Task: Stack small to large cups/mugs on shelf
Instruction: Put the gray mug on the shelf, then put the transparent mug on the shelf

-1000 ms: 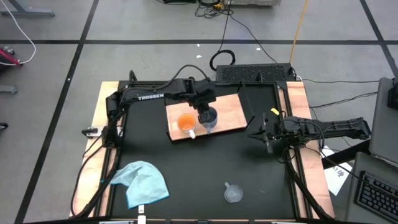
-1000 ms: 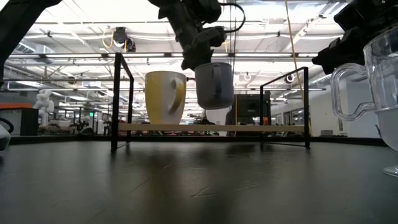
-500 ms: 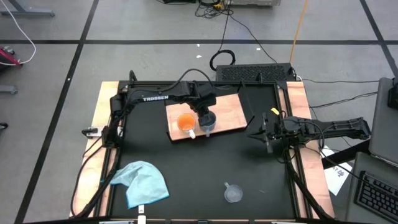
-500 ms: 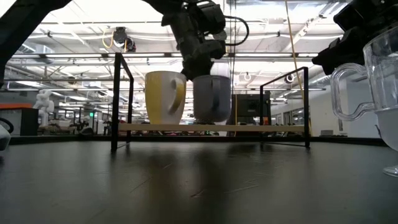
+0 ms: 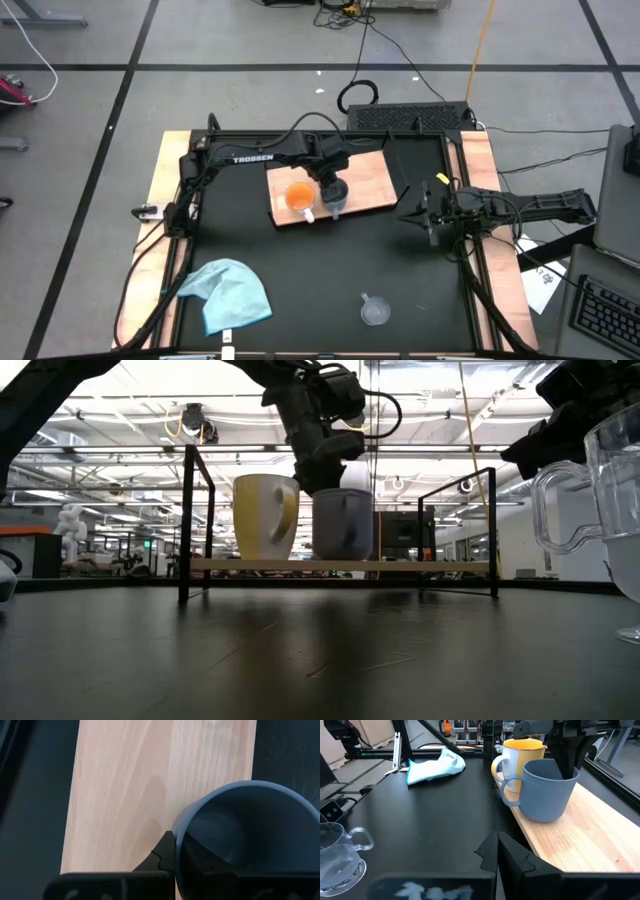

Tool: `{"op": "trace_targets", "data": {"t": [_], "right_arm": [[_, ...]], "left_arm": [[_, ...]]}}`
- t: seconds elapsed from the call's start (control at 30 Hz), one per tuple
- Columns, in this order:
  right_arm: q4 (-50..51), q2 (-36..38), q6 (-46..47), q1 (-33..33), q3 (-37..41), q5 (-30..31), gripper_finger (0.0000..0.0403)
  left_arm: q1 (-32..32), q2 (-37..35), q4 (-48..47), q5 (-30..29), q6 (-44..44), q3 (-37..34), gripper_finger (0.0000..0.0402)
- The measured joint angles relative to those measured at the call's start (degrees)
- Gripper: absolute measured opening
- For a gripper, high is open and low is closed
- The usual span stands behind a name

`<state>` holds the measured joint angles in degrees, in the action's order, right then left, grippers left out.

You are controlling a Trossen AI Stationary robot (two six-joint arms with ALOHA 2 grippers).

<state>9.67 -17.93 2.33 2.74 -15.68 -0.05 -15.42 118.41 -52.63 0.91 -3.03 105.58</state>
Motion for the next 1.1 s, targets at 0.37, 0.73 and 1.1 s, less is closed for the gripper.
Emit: {"op": "trace_targets", "data": {"t": [0.37, 0.73, 1.1], "right_arm": [[-1.3, 0.0, 0.0, 0.0, 0.0, 0.0, 0.0000], [-1.3, 0.0, 0.0, 0.0, 0.0, 0.0, 0.0000], [-1.3, 0.0, 0.0, 0.0, 0.0, 0.0, 0.0000]], "left_arm": [[0.0, 0.0, -0.1, -0.1, -4.6, 0.0, 0.0008], [0.1, 0.0, -0.3, -0.1, -4.4, 0.0, 0.0043], [0.4, 0.0, -0.1, -0.6, -3.3, 0.0, 0.0111]]}}
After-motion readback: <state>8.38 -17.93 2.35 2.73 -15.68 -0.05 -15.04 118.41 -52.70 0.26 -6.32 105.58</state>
